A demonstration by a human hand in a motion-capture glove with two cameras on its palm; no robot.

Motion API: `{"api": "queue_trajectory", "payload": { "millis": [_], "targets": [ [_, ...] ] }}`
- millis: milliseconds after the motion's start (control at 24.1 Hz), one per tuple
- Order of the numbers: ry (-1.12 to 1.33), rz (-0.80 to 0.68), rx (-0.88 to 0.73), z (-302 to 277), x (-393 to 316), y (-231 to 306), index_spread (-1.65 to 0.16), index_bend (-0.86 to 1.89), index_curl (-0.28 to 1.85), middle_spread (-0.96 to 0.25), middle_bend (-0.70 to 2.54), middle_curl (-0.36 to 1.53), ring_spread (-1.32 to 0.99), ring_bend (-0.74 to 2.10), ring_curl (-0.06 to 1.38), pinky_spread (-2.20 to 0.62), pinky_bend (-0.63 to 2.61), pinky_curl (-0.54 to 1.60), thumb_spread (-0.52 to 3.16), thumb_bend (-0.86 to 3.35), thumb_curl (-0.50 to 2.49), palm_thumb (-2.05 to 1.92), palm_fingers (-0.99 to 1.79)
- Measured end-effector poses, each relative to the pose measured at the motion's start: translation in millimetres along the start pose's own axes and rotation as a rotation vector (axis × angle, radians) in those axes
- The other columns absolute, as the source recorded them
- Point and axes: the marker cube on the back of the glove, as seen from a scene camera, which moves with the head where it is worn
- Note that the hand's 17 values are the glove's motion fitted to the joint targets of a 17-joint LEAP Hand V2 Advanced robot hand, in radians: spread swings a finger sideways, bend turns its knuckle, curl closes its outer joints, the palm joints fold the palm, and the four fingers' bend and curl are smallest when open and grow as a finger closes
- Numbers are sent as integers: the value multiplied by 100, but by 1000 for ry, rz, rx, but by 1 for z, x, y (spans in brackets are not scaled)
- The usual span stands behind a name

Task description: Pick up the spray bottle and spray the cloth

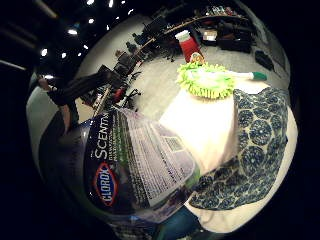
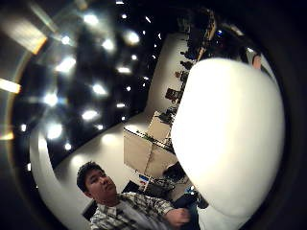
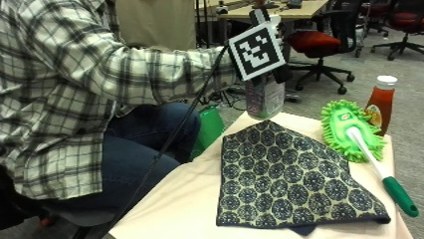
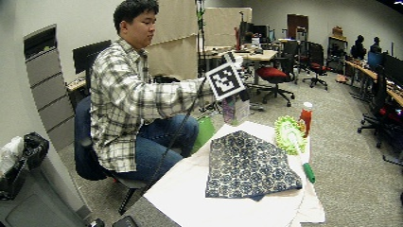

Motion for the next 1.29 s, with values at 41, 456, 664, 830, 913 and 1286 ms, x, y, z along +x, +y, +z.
{"api": "queue_trajectory", "payload": {
  "millis": [41, 456, 664, 830, 913, 1286],
  "targets": [
    [3, 6, 10, 4, 7, -2, -30, 28, 60, -19, 51, 51, -23, 60, 49, -20, 41, 43, 7, -3, 78, 105, 129],
    [109, 28, 14, 23, 57, -8, -30, 26, 60, -19, 50, 51, -23, 59, 49, -19, 41, 44, 9, -3, 79, 106, 128],
    [126, 44, 36, 32, 74, -10, -30, 26, 60, -19, 50, 51, -23, 59, 49, -19, 41, 44, 10, -3, 79, 106, 128],
    [126, 60, 26, 35, 87, -8, -30, 25, 60, -19, 49, 51, -22, 59, 49, -19, 40, 44, 11, -3, 79, 106, 127],
    [125, 66, 33, 33, 91, -8, -31, 25, 60, -19, 49, 51, -22, 59, 49, -19, 40, 43, 11, -3, 79, 106, 127],
    [70, 103, 13, 29, 97, -7, -31, 24, 61, -19, 49, 52, -22, 58, 50, -19, 39, 43, 12, -3, 79, 106, 128]
  ]
}}
